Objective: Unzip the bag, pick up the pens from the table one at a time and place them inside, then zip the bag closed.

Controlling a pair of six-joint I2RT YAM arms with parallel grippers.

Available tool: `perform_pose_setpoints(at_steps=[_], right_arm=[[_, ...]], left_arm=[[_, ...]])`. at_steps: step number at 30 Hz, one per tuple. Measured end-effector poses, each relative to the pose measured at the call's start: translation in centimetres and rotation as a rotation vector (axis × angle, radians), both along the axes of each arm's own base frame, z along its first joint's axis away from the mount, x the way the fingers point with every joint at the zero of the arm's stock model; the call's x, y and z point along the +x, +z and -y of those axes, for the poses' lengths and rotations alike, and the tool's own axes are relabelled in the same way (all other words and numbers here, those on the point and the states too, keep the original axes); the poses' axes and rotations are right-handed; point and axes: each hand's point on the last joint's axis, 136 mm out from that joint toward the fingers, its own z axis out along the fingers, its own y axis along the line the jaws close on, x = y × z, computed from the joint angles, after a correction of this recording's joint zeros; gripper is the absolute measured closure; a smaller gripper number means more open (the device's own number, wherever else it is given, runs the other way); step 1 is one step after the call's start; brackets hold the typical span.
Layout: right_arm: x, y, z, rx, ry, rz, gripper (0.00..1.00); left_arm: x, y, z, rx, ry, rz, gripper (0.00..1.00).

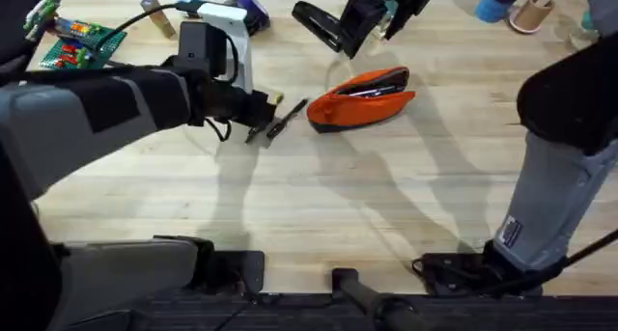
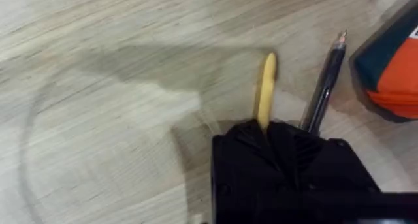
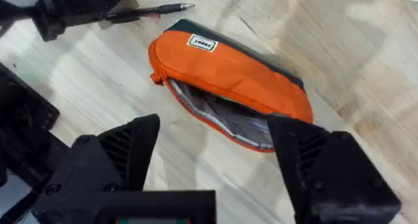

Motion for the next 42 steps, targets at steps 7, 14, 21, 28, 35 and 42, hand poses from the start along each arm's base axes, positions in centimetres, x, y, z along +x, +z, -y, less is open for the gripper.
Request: perform_pose_setpoints(at_steps=[7,14,21,28,35,42], right_arm=[[-0.1,1.2,0.4,-0.004,-0.037,0.03,0.005],[-1.3,6.8,2.7,-0.032,-0.129,0.191,0.008],[-3.5,11.2,5.1,-0.029,-0.187,0.31,0.005],[-6.9,10.5,8.6,-0.093,-0.241,0.288,0.006],[-10.8,9.3,12.0,-0.131,-0.292,0.319,0.005],[-12.2,8.9,14.0,-0.15,-0.349,0.336,0.006]], left_arm=[[0.1,0.0,0.0,0.0,0.0,0.004,0.957],[0.5,0.1,0.0,0.002,-0.005,0.02,0.957],[1.4,2.0,-0.3,0.022,0.004,0.077,0.957],[2.3,8.5,0.7,0.01,-0.029,0.268,0.957],[0.6,13.6,6.5,0.0,-0.246,0.457,0.96],[-0.7,18.2,12.8,-0.068,-0.445,0.673,0.96]])
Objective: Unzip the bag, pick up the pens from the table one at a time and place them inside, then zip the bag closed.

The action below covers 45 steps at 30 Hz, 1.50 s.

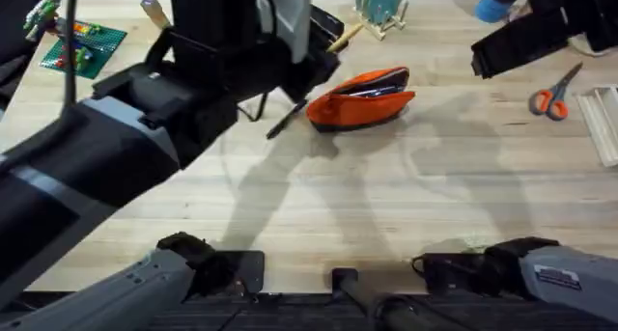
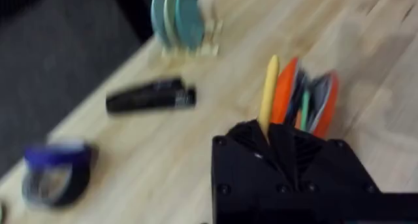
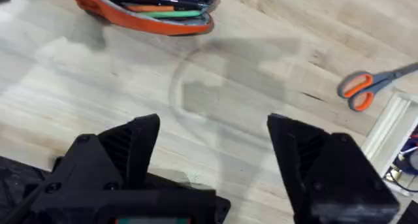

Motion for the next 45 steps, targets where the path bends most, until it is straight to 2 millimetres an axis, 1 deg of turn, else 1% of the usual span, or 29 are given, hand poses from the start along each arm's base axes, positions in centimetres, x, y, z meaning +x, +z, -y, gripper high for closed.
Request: perform_pose_setpoints(at_steps=[3,5,9,10,14,15,17,21,32,37,43,45], right_arm=[[0.2,-0.1,0.0,-0.001,-0.002,0.004,0.006],[0.2,-0.1,0.0,-0.002,-0.003,0.005,0.006],[0.3,-0.1,0.0,-0.002,-0.003,0.008,0.006],[0.3,0.0,0.0,-0.001,-0.003,0.01,0.006],[0.4,0.0,0.0,-0.001,-0.003,0.01,0.005],[0.4,0.0,0.0,-0.001,-0.003,0.011,0.005],[0.4,0.0,0.0,-0.001,-0.003,0.012,0.005],[0.5,0.0,0.0,0.0,-0.003,0.017,0.005],[0.6,0.1,0.0,0.001,-0.003,0.02,0.005],[0.6,0.1,0.0,0.001,-0.003,0.02,0.006],[0.6,0.1,0.0,0.001,-0.003,0.02,0.005],[0.6,0.1,0.0,0.001,-0.003,0.02,0.005]], left_arm=[[-0.3,1.9,2.1,-0.038,-0.061,0.081,0.96],[-0.6,2.2,3.4,-0.051,-0.1,0.103,0.96],[-0.7,0.7,5.6,-0.054,-0.166,0.083,0.96],[-0.3,-0.4,6.8,-0.057,-0.199,0.076,0.96],[0.0,-1.0,8.0,-0.077,-0.237,0.086,0.961],[-0.3,-1.8,8.7,-0.084,-0.275,0.068,0.961],[-0.4,-2.6,9.1,-0.08,-0.294,0.045,0.961],[-0.4,-3.4,9.2,-0.073,-0.298,0.029,0.96],[0.0,-7.1,9.5,-0.034,-0.296,-0.055,0.96],[-0.3,-9.2,9.2,-0.001,-0.289,-0.121,0.96],[-0.9,-10.7,8.6,0.034,-0.278,-0.184,0.96],[-1.0,-10.9,8.5,0.04,-0.276,-0.193,0.96]])
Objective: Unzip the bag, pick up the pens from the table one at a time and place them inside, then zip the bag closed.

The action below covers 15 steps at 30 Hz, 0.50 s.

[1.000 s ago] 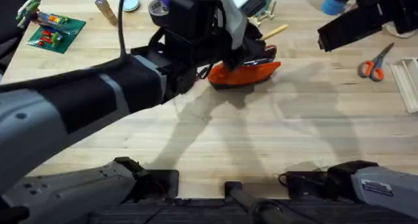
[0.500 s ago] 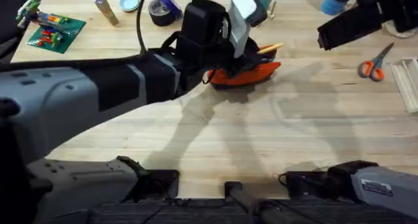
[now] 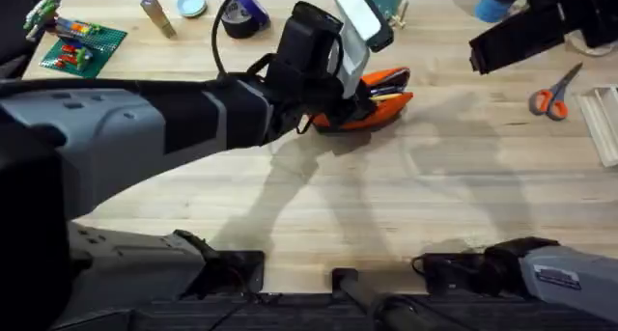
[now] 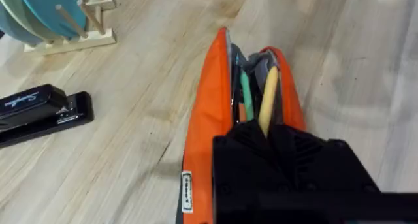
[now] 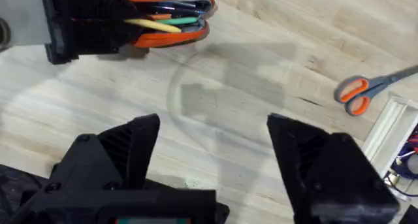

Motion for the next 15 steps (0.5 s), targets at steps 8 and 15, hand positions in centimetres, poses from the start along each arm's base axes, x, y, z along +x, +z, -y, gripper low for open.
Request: perform_pose_setpoints(at_steps=[8,15], right_arm=[[0.01,0.0,0.0,0.0,0.0,0.0,0.006],[0.01,0.0,0.0,0.0,0.0,0.0,0.006]], left_arm=[[0.51,0.13,-0.18,0.006,0.022,0.02,0.959],[0.66,-0.22,-0.45,0.03,0.044,0.021,0.96]])
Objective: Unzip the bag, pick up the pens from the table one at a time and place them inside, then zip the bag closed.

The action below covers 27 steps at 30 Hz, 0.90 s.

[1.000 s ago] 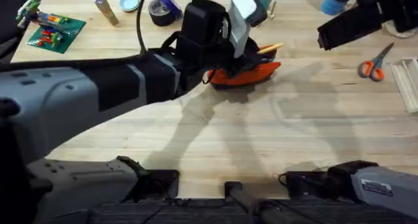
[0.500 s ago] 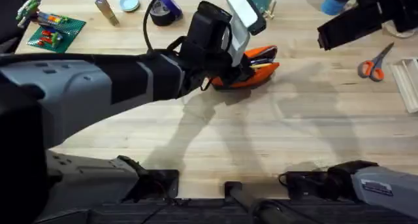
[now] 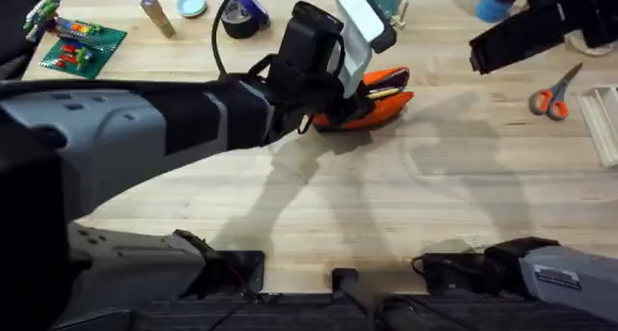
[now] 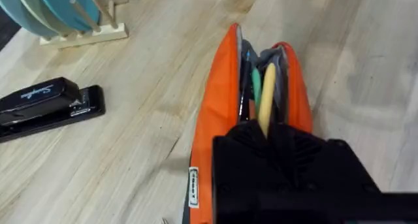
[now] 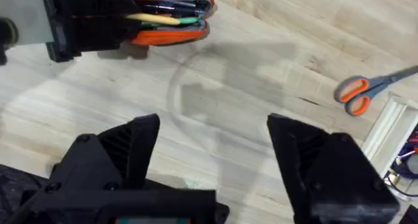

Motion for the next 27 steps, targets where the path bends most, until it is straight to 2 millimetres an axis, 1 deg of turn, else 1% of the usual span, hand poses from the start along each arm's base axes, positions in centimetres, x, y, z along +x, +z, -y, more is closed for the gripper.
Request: perform_pose_setpoints(at_steps=[6,7,8,10,12,13,15,16,18,22,27], right_arm=[[0.0,0.0,0.0,0.0,0.0,0.0,0.005],[0.0,0.0,0.0,0.0,0.0,0.0,0.005],[0.0,0.0,0.0,0.0,0.0,0.0,0.005],[0.0,0.0,0.0,0.0,0.0,0.0,0.005],[0.0,0.0,0.0,0.0,0.0,0.0,0.005],[0.0,0.0,0.0,0.0,0.0,0.0,0.005],[0.0,0.0,0.0,0.0,0.0,0.0,0.005],[0.0,0.0,0.0,0.0,0.0,0.0,0.005],[0.0,0.0,0.0,0.0,0.0,0.0,0.005],[0.0,0.0,0.0,0.0,0.0,0.0,0.005],[0.0,0.0,0.0,0.0,0.0,0.0,0.005]], left_arm=[[0.1,0.0,-0.1,0.005,0.008,0.004,0.96],[0.1,0.0,-0.1,0.005,0.008,0.004,0.941],[0.1,0.0,-0.1,0.006,0.009,0.004,0.901],[0.2,-0.1,-0.2,0.01,0.01,0.005,0.705],[0.2,-0.1,-0.2,0.011,0.011,0.007,0.553],[0.2,-0.1,-0.2,0.013,0.012,0.009,0.439],[0.3,-0.1,-0.3,0.016,0.015,0.013,0.128],[0.4,-0.1,-0.3,0.017,0.02,0.014,0.038],[0.5,0.0,-0.3,0.018,0.023,0.019,0.01],[0.7,0.2,-0.3,0.014,0.026,0.028,0.008],[1.2,1.0,0.0,-0.01,0.028,0.064,0.008]])
